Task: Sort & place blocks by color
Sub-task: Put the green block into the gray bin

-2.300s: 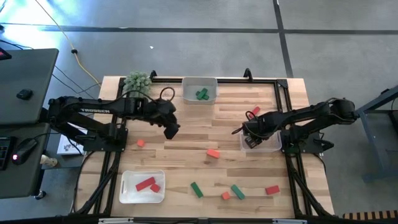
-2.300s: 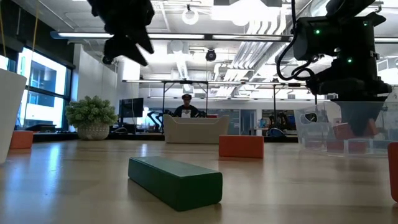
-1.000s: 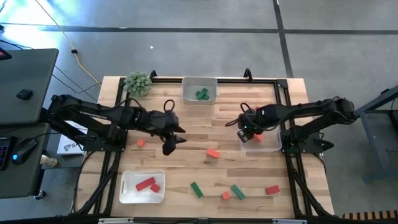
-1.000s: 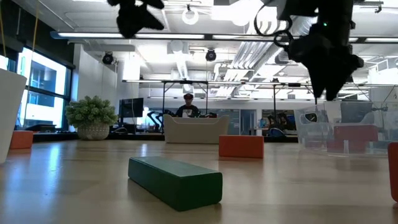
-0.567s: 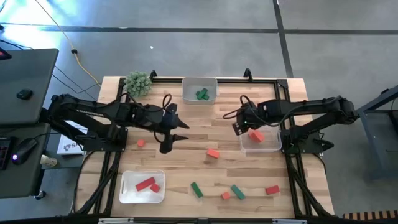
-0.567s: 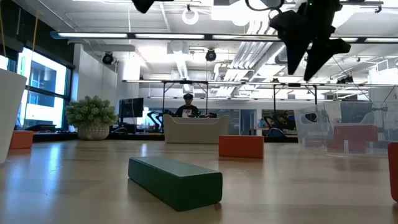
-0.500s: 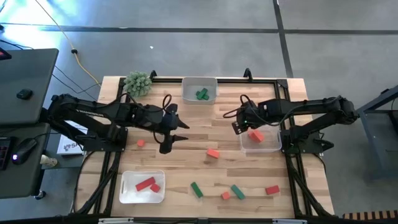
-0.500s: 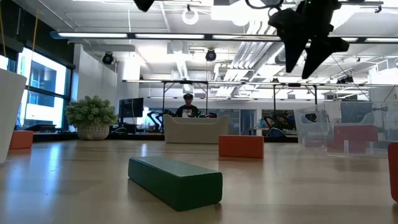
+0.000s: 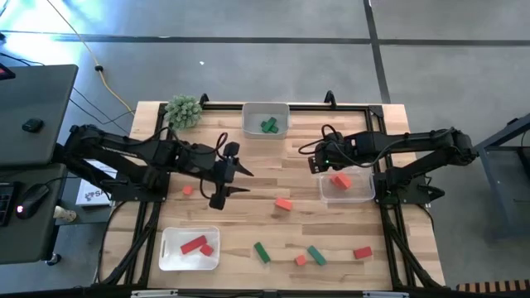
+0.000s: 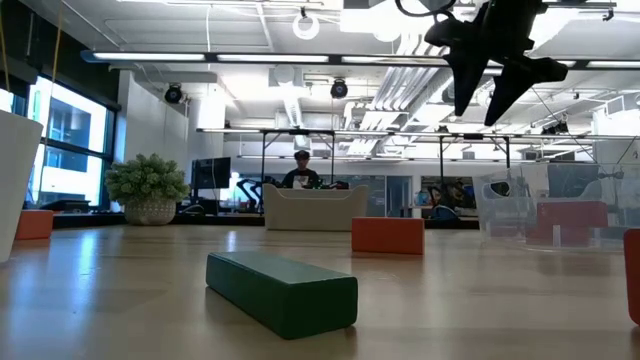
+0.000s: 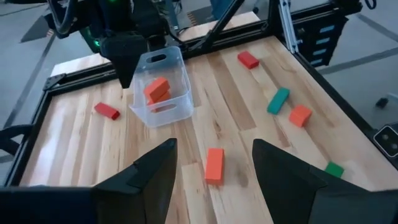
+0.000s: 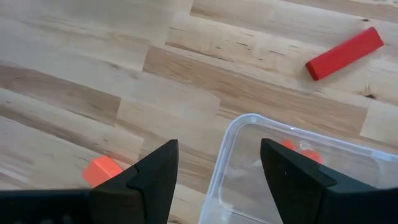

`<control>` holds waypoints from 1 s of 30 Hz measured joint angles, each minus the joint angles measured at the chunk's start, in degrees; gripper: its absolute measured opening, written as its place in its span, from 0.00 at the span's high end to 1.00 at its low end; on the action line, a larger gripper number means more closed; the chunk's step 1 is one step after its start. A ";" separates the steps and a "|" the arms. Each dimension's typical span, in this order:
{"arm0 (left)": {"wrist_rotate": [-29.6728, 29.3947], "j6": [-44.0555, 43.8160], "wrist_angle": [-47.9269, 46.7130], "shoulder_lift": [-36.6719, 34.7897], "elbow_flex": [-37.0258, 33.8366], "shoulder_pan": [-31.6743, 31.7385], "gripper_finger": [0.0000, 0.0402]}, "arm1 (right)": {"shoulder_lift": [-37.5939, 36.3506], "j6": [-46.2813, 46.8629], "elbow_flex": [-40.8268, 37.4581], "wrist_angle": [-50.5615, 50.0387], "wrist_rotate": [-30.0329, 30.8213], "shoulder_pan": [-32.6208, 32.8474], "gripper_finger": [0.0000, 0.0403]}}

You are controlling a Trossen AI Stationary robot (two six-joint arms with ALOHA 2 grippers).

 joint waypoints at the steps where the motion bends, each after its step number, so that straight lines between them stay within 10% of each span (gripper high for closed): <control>1: -0.02 -0.13 0.23 0.51 0.02 -0.36 0.50 | 0.00 0.10 0.00 0.02 -0.01 0.00 0.46; 30: 5.12 8.25 12.59 28.30 -0.04 -12.58 0.50 | 0.22 0.12 0.02 1.16 2.09 0.00 0.46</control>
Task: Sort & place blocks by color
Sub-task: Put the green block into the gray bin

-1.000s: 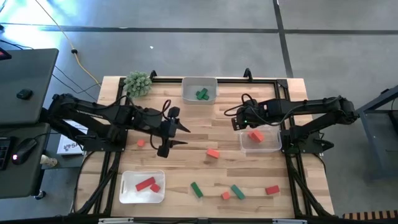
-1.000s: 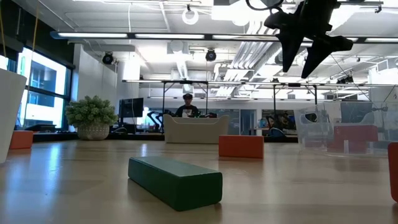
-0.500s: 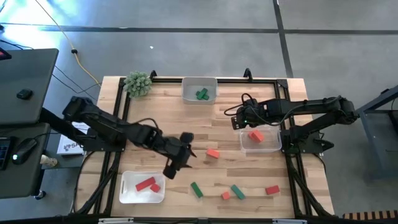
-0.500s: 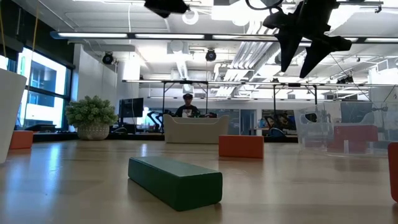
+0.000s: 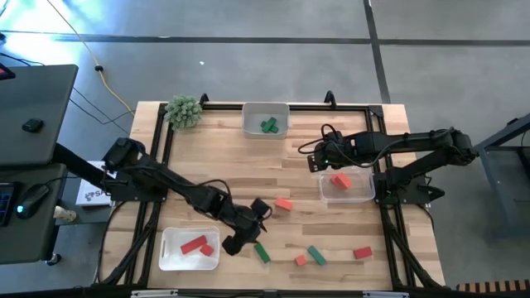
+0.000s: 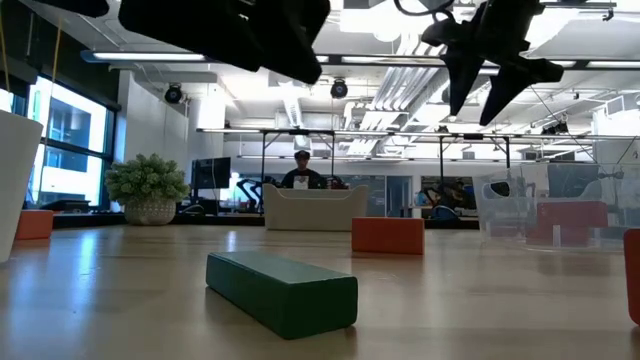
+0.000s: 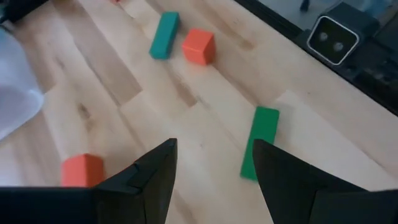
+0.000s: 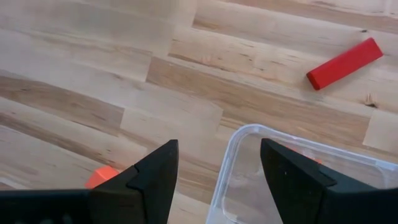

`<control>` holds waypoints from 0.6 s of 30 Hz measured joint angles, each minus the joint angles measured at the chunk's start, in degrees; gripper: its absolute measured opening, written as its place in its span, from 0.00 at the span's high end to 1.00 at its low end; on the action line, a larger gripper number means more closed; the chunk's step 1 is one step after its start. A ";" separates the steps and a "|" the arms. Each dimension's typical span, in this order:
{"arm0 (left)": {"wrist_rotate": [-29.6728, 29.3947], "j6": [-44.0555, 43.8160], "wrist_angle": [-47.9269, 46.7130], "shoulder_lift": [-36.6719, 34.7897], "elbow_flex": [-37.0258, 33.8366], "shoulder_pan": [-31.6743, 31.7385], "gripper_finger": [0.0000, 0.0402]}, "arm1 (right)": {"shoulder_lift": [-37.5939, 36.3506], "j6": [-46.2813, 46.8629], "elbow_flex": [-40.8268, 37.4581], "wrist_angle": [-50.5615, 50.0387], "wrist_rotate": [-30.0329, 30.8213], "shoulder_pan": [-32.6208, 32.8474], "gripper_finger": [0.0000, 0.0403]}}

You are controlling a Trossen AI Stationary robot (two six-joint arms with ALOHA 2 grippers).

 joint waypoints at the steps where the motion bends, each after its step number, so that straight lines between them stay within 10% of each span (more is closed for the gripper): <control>1: 0.25 0.06 0.53 0.47 0.00 -0.02 0.50 | 0.00 0.02 0.00 0.13 0.34 0.00 0.46; 18: 3.40 3.50 5.66 8.73 0.02 -0.69 0.50 | 0.00 -0.04 0.00 0.56 2.18 0.00 0.46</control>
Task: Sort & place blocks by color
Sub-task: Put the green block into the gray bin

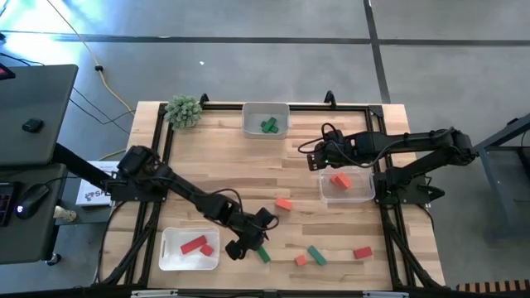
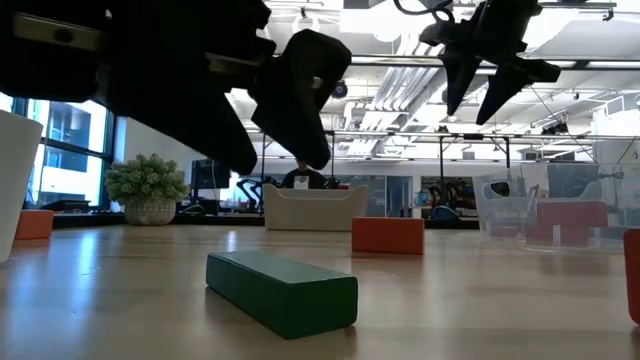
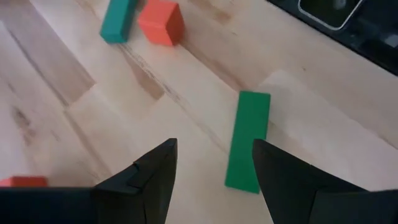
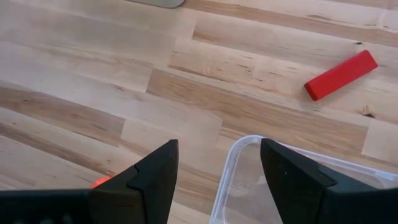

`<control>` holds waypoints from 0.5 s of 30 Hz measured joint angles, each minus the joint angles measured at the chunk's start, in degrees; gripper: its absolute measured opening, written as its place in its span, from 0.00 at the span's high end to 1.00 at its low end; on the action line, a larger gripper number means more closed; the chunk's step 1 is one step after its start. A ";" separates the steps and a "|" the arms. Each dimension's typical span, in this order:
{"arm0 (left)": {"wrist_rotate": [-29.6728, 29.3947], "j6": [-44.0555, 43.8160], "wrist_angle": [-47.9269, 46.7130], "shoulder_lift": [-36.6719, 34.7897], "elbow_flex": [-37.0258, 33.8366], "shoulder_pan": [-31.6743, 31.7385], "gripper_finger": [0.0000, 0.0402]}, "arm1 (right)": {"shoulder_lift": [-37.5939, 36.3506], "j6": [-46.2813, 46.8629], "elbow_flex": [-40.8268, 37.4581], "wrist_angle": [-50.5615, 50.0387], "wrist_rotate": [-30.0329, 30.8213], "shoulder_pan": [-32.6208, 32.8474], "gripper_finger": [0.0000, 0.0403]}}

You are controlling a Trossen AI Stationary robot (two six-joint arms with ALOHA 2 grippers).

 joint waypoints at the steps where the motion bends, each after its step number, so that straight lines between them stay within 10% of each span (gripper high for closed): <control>1: 0.06 0.01 0.03 0.17 0.00 -0.15 0.50 | 0.00 0.02 0.00 0.06 0.04 0.00 0.46; 15: -0.26 1.05 3.03 3.95 0.04 -2.91 0.50 | -0.02 0.04 0.00 1.10 0.12 0.00 0.46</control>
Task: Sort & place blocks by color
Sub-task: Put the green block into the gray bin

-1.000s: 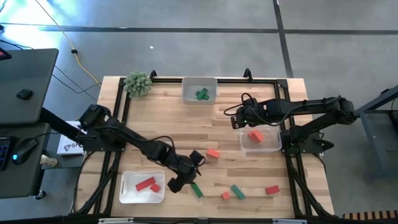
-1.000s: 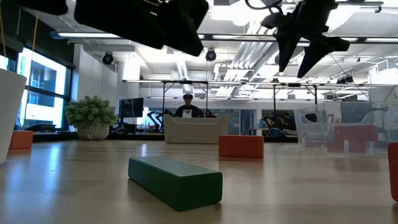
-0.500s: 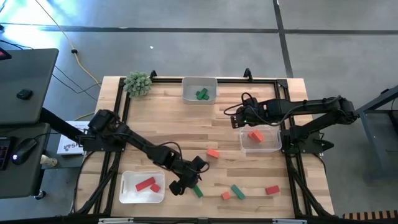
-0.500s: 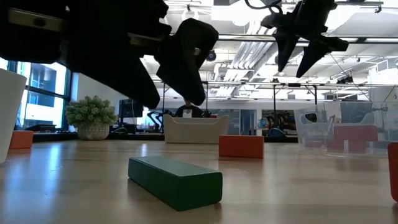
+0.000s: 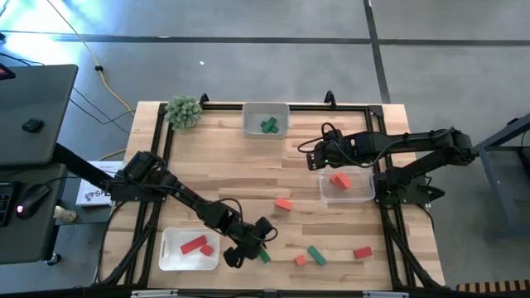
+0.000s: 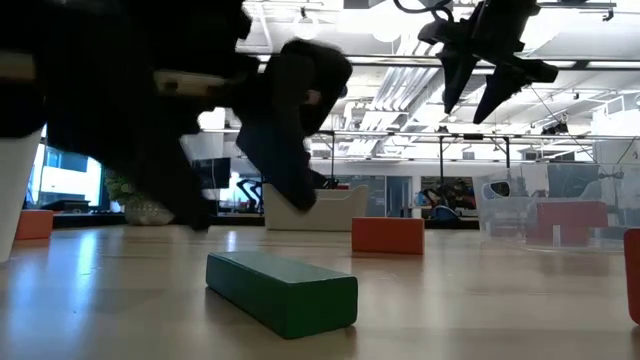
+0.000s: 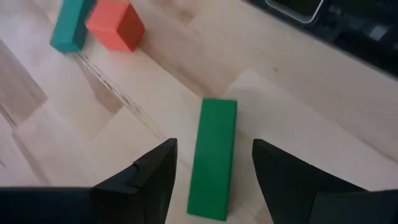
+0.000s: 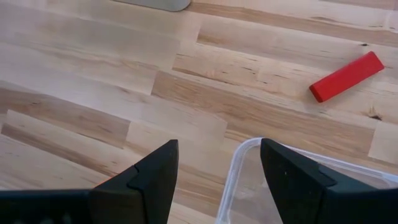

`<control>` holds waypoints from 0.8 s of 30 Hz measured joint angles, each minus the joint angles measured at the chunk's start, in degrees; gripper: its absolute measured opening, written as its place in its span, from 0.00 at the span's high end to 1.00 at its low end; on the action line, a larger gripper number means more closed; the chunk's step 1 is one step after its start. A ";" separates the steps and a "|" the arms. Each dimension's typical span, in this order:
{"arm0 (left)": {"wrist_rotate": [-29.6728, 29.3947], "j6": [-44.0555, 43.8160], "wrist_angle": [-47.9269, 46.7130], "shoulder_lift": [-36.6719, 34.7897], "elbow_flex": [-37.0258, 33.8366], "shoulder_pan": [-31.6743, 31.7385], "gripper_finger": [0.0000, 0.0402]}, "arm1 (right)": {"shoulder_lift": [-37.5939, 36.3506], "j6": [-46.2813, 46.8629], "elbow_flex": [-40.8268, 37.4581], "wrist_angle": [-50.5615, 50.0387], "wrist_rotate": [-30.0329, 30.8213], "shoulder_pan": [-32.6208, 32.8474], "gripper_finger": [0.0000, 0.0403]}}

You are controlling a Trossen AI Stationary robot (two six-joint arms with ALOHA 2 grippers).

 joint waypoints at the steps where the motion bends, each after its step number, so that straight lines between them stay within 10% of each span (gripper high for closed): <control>1: -0.51 0.00 -0.53 0.09 -0.10 -0.12 0.50 | 0.02 0.00 0.00 0.12 -0.02 0.00 0.46; 17: 0.74 -2.95 -0.44 3.56 0.08 0.60 0.51 | 0.02 0.02 0.00 0.68 -0.19 0.11 0.46; 24: 1.17 -4.03 -0.75 3.58 0.07 0.56 0.67 | 0.02 0.02 0.00 0.80 -0.17 0.11 0.46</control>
